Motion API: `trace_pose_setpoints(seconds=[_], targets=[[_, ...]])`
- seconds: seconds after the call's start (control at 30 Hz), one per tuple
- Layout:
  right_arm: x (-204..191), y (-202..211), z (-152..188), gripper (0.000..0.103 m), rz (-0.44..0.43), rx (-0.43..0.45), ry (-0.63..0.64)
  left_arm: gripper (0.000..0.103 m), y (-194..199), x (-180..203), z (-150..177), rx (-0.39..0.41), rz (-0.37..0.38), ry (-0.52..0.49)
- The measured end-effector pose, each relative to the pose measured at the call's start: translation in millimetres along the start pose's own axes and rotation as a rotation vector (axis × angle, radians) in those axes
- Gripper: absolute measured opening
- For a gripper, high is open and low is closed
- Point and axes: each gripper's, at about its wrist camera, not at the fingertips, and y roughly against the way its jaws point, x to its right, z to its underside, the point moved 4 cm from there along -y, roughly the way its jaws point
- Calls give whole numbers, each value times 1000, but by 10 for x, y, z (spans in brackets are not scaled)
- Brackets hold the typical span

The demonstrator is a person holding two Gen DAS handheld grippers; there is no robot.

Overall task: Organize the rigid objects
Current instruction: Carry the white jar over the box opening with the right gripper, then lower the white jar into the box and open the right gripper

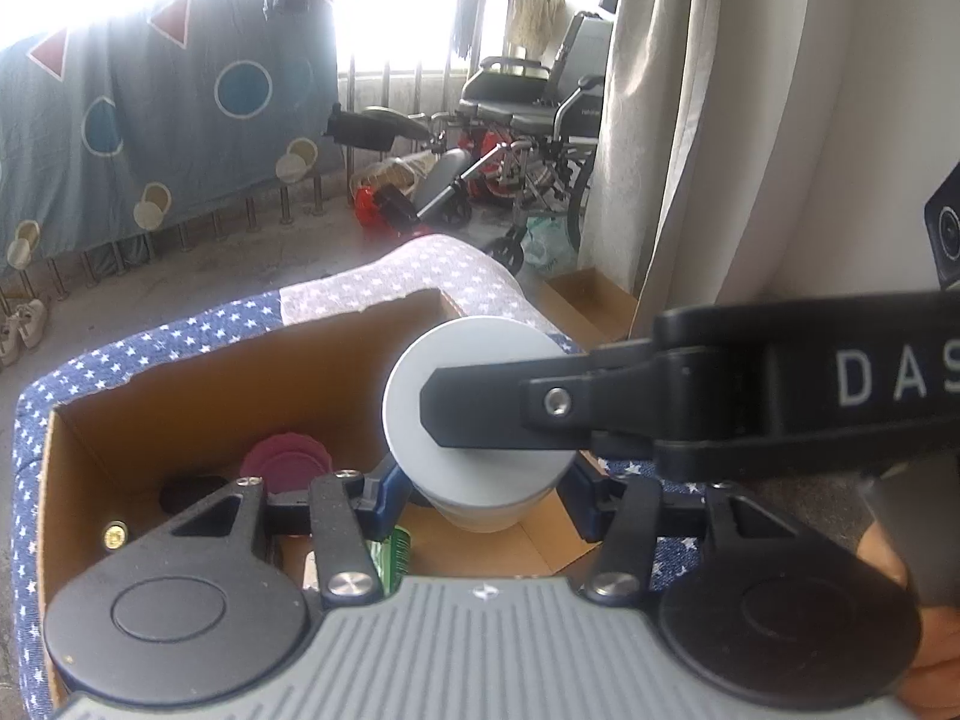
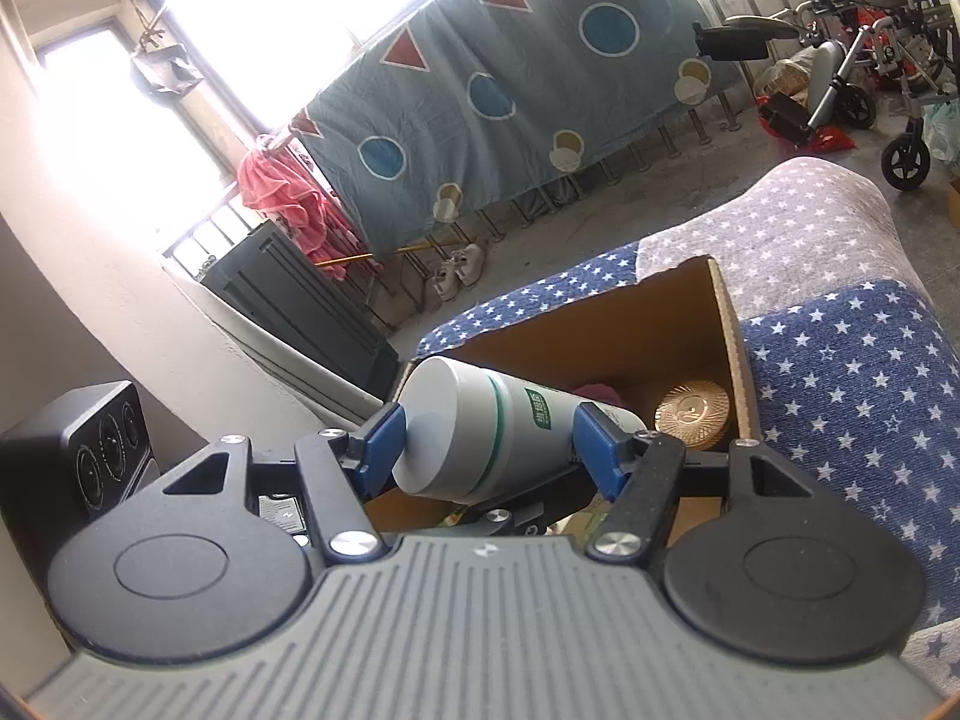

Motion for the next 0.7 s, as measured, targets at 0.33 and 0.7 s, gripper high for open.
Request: trace_pose_setpoints(seconds=[0.33, 0.7], targets=[[508, -570, 176, 62, 41, -93, -33, 54, -613, -126, 184, -132, 14, 37], [631, -640, 173, 62, 72, -91, -6, 54, -774, -158, 297, -193, -3, 64]])
